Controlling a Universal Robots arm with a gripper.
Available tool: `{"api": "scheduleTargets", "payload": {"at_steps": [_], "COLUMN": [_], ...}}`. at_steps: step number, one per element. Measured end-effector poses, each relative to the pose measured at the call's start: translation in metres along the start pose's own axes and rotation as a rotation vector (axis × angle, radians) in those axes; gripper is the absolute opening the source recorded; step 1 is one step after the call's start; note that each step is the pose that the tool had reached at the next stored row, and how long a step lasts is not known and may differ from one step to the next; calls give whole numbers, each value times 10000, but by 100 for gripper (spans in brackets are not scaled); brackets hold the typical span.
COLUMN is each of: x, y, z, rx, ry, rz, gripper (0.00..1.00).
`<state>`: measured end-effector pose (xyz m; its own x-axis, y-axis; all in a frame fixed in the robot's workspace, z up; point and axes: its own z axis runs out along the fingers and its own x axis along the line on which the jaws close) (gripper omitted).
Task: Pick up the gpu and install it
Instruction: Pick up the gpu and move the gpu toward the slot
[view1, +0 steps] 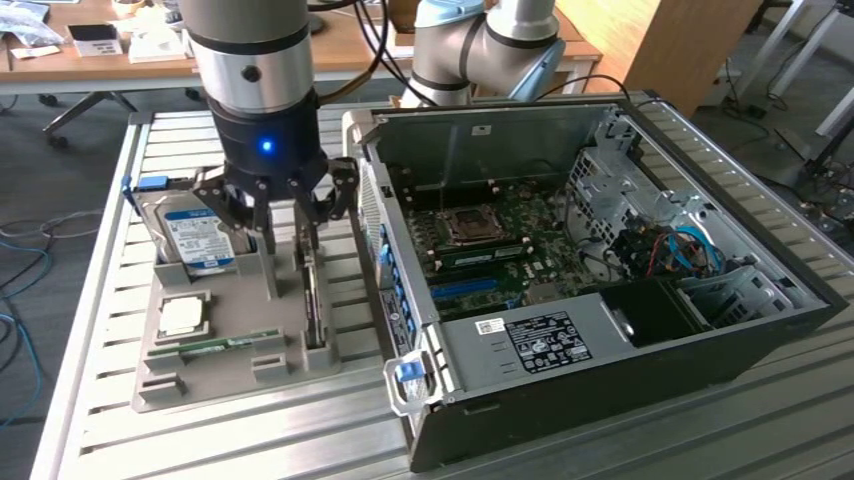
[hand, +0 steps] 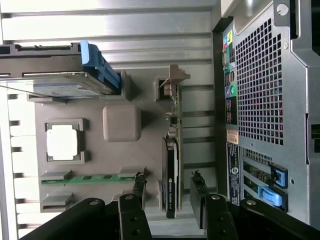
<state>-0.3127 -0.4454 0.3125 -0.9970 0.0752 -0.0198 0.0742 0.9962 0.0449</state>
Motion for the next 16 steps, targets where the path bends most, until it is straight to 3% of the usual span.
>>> {"api": "scheduleTargets", "payload": {"at_steps": [16], "x": [0], "y": [-11], "z": [29], "rx": [1], "ry": [1], "rz": [2], "gripper": [49]}}
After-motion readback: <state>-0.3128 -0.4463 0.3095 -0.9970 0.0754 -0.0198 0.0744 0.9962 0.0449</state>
